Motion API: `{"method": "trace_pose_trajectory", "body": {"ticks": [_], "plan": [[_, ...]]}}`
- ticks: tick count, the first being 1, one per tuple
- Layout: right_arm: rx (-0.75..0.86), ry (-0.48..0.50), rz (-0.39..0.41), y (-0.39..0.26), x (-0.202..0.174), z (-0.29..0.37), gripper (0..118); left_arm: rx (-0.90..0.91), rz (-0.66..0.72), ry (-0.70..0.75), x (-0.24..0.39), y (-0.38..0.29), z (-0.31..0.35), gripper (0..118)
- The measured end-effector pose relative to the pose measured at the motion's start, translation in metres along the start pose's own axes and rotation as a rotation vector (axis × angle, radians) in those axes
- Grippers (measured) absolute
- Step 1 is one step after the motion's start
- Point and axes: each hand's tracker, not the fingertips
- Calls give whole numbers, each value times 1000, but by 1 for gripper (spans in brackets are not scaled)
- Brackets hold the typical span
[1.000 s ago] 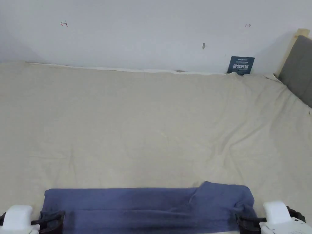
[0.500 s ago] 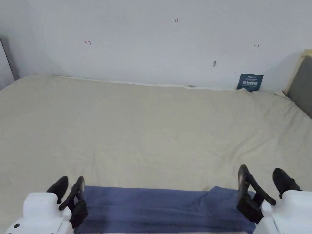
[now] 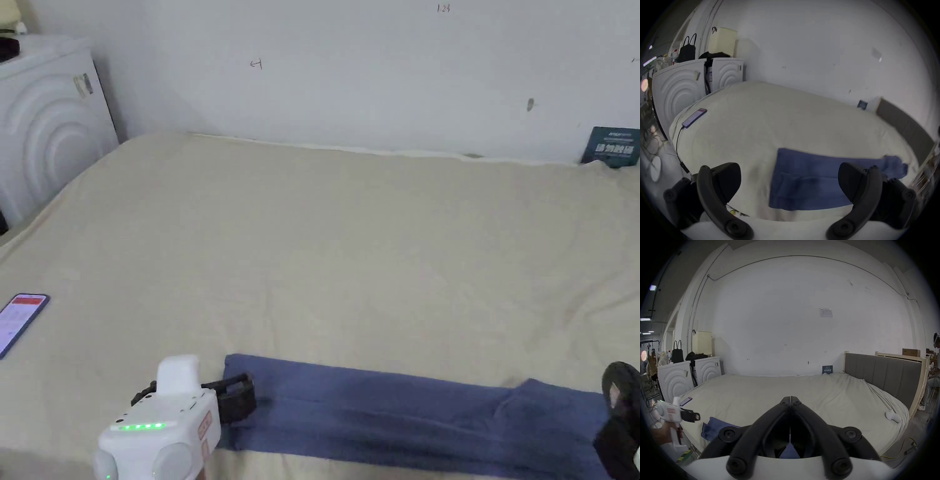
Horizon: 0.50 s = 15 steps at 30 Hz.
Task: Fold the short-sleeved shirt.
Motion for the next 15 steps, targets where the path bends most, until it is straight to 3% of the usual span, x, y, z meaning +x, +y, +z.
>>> {"method": "trace_pose_trajectory", "body": {"ticks": [6, 8, 10, 12, 14, 15], "plan": [[-34, -21, -15, -4, 3, -3, 0, -133, -2, 40, -4, -23, -75, 117], [-42, -23, -14, -3, 5, -6, 0, -148, 0, 13, -1, -36, -82, 116], [-44, -23, -16, -6, 2, -7, 0, -87, -120, 103, 16, -39, -72, 108], [-68, -1, -12, -11, -3, -13, 0, -99, -115, 112, 28, -43, -66, 105], [-90, 5, -9, -17, -12, -16, 0, -80, -127, 96, 39, -43, -59, 82], [-101, 23, -19, -19, -14, -17, 0, -65, -151, 100, 45, -42, -55, 61]]}}
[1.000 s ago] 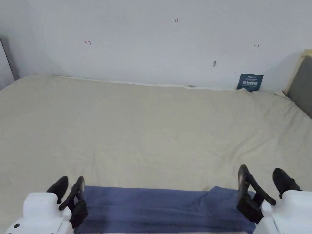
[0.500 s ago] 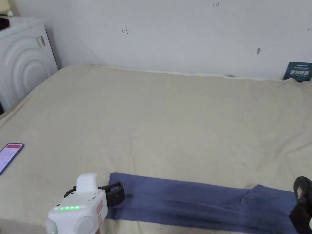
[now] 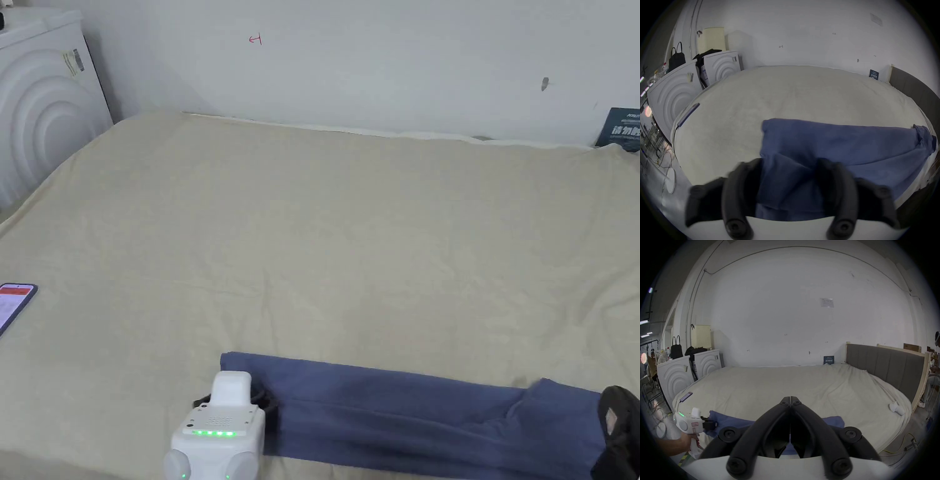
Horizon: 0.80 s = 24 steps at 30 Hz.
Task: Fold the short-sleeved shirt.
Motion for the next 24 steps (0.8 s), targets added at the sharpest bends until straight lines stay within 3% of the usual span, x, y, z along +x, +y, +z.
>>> {"method": "trace_pose_trajectory", "body": {"ticks": [2, 5, 8, 10, 12, 18, 21, 24], "plan": [[2, 13, -3, -2, -6, 2, 0, 24, -11, -97, 10, 1, 2, 17], [4, 18, 28, 0, -11, 4, 0, 14, -125, -58, 18, 2, 9, 17], [11, 20, 19, 4, -10, 6, 0, 65, -118, 30, 0, 12, 26, 16], [18, 21, 0, 6, -8, 5, 0, 74, -115, -11, -15, 22, 32, 16], [20, 20, -10, 7, -8, 1, 0, 117, -230, 85, -28, 30, 41, 16], [36, 22, -10, 12, -13, -1, 0, 129, -139, 193, -100, 57, 74, 16], [43, 31, -14, 13, -18, -2, 0, 146, -106, 73, -104, 59, 73, 16], [53, 48, -16, 14, -26, 0, 0, 202, -196, 44, -66, 59, 90, 16]]}}
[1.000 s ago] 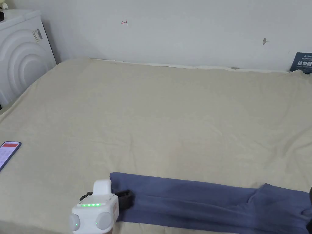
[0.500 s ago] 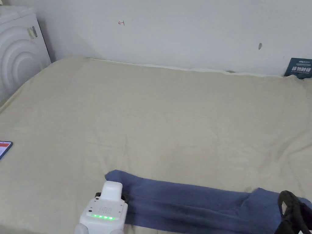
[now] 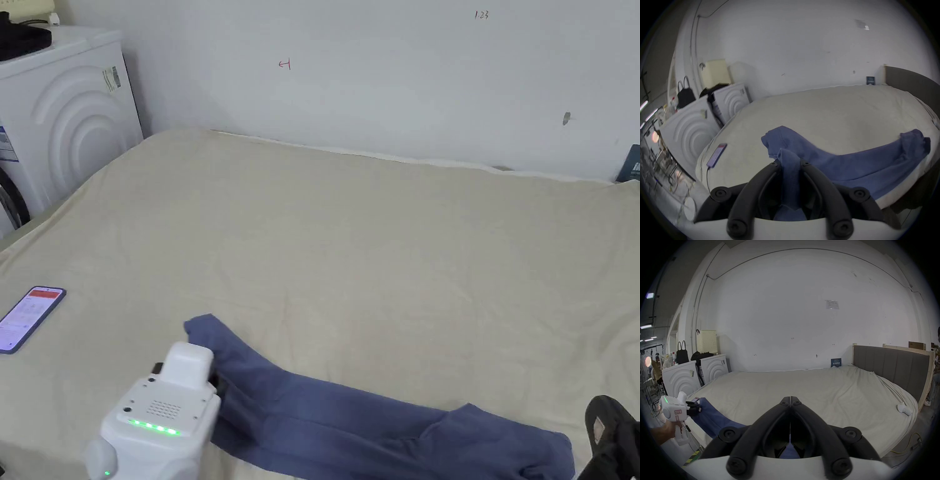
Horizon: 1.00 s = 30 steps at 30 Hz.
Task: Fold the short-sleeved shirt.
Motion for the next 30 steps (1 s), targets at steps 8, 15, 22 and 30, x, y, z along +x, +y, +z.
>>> {"method": "trace_pose_trajectory", "body": {"ticks": [8, 15, 22, 30], "plan": [[-5, 9, 3, 2, -1, 13, 0, -1, -22, -243, 137, 6, -8, 16], [-9, -8, -7, 6, 0, 15, 0, -80, -56, -329, 189, -30, -45, 84], [-12, 29, -53, 1, -13, 16, 0, 140, 24, -317, 118, -5, 55, 118], [-24, 71, -21, -2, -26, 17, 0, 84, 7, -29, 100, -6, -3, 0]]}}
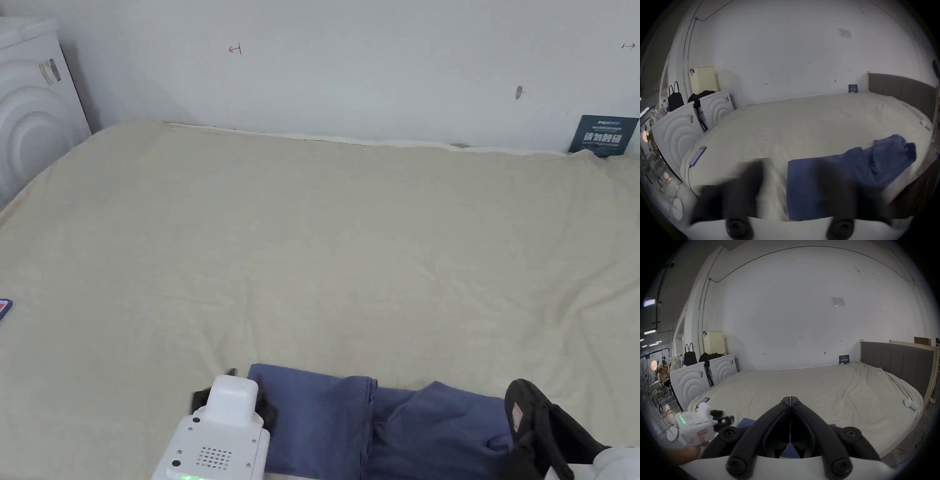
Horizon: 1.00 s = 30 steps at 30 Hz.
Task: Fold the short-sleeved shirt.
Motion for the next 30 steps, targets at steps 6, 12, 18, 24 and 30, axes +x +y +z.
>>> {"method": "trace_pose_trajectory", "body": {"ticks": [6, 12, 18, 24, 30], "plan": [[-4, -16, 8, 0, 7, 9, 0, -94, -135, -39, 71, -31, -48, 0], [-11, -61, 3, 2, 23, 21, 0, -128, -266, -225, 149, -28, -31, 0], [-14, -107, 44, 6, 30, 22, 0, -81, -155, -381, 187, -1, -9, 0], [-14, -92, 38, 6, 27, 18, 0, 51, -10, -428, 160, 18, 12, 0], [70, -55, 101, 12, 2, 18, 0, 248, 106, -191, 28, 52, 90, 0]]}}
